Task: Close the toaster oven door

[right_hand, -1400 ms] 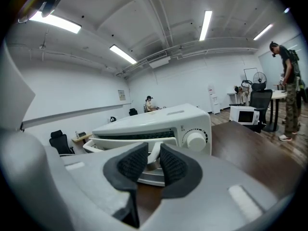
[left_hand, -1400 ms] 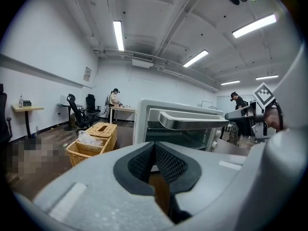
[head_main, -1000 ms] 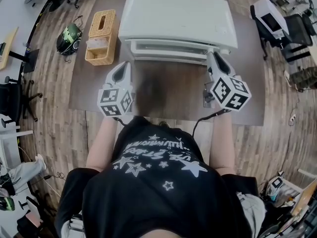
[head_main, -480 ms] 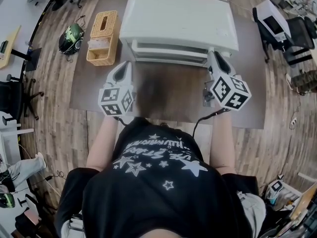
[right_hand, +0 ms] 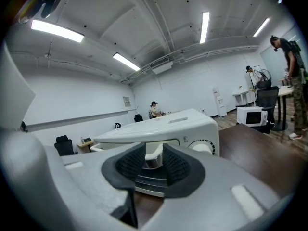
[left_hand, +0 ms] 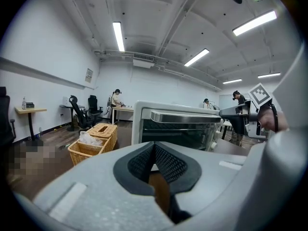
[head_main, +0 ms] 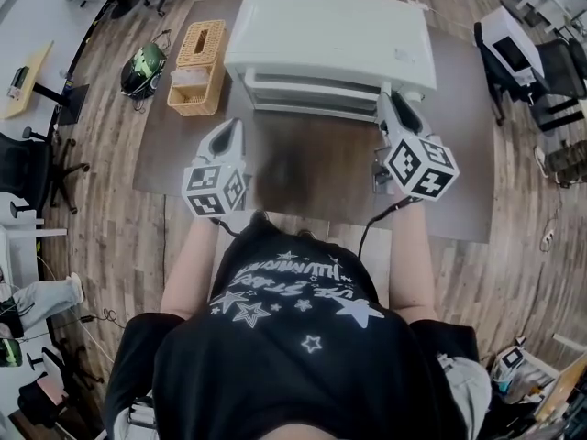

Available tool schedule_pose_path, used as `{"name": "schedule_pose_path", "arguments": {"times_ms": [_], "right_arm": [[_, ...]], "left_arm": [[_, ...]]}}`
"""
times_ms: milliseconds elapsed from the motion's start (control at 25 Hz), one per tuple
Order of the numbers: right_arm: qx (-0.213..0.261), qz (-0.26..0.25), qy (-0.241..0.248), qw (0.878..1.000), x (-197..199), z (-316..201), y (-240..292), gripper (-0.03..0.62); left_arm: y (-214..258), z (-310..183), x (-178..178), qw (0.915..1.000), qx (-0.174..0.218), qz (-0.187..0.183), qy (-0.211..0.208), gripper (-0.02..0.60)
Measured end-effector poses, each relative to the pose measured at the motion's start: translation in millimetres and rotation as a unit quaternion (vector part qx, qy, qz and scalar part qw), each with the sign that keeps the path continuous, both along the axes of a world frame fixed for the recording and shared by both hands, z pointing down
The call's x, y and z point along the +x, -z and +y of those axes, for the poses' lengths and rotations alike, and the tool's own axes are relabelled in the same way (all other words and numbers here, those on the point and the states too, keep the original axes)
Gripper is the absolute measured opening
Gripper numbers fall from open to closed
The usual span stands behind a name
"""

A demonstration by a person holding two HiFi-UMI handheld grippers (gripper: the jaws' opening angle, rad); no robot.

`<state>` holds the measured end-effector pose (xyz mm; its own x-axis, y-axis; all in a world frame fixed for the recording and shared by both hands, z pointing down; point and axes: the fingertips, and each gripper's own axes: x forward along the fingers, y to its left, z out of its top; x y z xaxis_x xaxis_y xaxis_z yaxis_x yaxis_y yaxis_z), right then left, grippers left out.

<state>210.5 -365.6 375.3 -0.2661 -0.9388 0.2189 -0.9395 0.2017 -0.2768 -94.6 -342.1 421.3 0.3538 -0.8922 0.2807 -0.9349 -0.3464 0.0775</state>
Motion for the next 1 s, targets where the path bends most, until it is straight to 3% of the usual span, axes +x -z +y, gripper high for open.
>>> {"name": "schedule_pose_path", "arguments": {"times_ms": [280, 520, 680, 840, 1000], "right_arm": [[0.022, 0.021, 0.013, 0.999, 0.1, 23.4, 4.3, 0.117], [0.003, 0.026, 0.012, 1.000, 4.0, 54.7, -19.4, 0.112], [-0.013, 0.028, 0.009, 0.999, -3.4, 77.1, -33.5, 0.080], [-0.022, 0.039, -0.005, 0.999, -11.6, 108.3, -35.9, 0.008], [-0.021, 0.043, -0.014, 0.999, -29.0, 140.5, -30.0, 0.003]], "left_arm": [[0.6, 35.0, -8.4, 0.9999, -0.002, 0.001, 0.016, 0.011], [-7.3, 59.6, 10.5, 0.9999, -0.007, 0.015, 0.000, 0.011], [-10.7, 77.1, 16.1, 0.9996, -0.010, 0.021, -0.018, 0.011], [-9.2, 107.9, 8.1, 0.9991, -0.014, 0.029, -0.028, 0.011], [-4.1, 138.9, -12.0, 0.9989, -0.016, 0.030, -0.033, 0.011]]}}
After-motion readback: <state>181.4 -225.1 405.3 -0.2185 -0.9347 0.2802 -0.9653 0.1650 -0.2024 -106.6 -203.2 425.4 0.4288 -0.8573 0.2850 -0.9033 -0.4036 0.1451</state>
